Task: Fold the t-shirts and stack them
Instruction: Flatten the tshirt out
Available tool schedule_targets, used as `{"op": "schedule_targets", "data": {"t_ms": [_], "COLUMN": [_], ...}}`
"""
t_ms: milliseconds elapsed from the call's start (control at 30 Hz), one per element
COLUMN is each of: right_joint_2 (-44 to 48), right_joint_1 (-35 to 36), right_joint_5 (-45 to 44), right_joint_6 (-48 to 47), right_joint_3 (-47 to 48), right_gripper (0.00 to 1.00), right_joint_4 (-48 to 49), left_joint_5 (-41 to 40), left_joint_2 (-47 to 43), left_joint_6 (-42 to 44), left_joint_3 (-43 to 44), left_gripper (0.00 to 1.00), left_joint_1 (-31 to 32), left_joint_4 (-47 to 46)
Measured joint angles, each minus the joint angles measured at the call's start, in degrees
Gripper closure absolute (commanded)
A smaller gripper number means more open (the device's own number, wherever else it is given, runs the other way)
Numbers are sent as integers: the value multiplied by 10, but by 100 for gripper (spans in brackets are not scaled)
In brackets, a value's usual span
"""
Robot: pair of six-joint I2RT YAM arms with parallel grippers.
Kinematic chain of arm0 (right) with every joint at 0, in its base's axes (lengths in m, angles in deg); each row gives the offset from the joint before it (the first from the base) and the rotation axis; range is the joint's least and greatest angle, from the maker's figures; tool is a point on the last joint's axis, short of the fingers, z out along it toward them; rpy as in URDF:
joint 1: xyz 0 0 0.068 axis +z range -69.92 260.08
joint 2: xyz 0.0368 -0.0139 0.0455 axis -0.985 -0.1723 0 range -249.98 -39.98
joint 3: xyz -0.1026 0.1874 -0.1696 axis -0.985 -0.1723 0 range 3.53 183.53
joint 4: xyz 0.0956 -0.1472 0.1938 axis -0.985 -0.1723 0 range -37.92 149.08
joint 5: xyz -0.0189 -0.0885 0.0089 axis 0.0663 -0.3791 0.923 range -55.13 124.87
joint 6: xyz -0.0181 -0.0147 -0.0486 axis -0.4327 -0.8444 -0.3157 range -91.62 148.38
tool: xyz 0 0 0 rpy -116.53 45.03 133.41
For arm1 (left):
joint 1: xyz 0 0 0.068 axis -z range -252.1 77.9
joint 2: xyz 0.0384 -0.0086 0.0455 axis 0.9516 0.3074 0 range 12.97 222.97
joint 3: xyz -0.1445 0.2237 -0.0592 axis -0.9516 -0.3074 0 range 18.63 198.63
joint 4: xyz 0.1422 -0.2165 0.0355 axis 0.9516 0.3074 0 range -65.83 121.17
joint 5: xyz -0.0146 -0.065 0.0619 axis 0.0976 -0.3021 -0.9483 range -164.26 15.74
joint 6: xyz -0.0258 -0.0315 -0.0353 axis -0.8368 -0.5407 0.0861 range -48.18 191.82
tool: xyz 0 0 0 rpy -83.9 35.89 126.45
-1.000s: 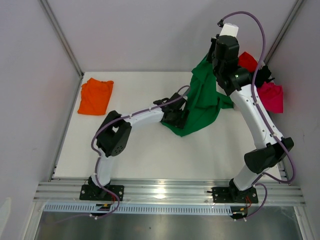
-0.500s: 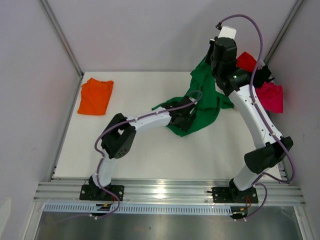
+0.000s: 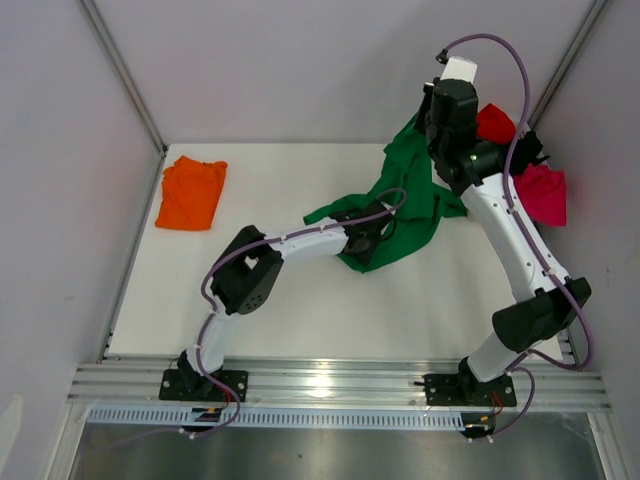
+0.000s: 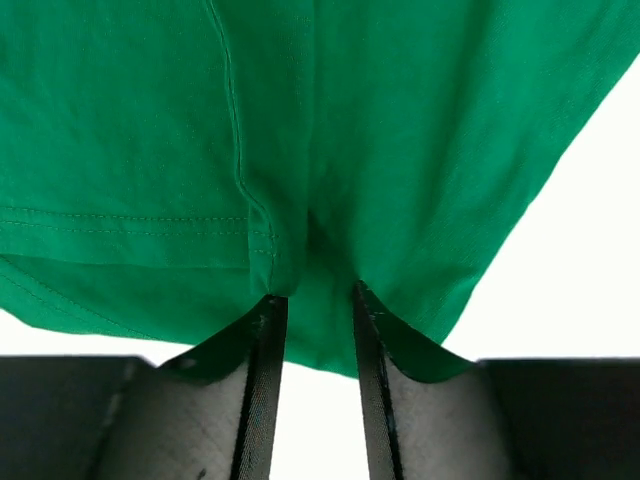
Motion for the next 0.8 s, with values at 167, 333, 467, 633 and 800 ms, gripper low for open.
{"op": "schedule_targets", "data": {"t_ms": [167,333,467,633,800], "right_joint_2": [6,9,11,12,12], "right_joint_1": [-4,-4,-4,-4,-6], "right_joint_5": [2,5,8,9,9], "right_joint_6": [0,3,5,5,5], "right_joint_3": [-9,-13,-21,-27,-28], "right_gripper": [100,100,100,100,100], "right_joint_4": [3,10,12,12,13], "left_joint_5": [0,0,-4,-22,-66], "left_joint_2": [0,0,0,0,-25], "left_joint_6": [-7,-15,-15,-14,-7], "left_joint_3": [-3,-4,-5,-8,4], "left_gripper": [83,99,99,100,99], "left_joint_1": [0,0,0,0,0], "left_joint_4": [-6,-8,-8,-6,38]}}
